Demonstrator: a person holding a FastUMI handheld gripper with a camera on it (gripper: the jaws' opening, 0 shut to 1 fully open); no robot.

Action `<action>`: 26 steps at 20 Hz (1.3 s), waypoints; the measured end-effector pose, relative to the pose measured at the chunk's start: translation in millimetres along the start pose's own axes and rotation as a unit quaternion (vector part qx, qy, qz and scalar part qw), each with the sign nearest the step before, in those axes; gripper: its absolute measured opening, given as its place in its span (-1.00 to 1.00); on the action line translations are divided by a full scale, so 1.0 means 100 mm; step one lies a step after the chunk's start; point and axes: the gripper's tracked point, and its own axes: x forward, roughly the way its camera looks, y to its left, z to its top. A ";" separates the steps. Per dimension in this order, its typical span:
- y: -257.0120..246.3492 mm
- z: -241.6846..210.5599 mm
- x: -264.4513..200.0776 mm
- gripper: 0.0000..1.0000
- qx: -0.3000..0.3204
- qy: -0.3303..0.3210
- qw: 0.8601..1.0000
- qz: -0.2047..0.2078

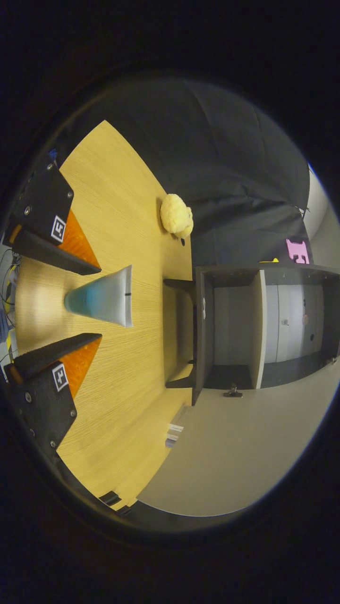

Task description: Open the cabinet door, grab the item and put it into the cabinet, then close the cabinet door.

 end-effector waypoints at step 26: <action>-0.05 1.49 -0.12 -0.04 -0.034 -0.071 0.996 0.038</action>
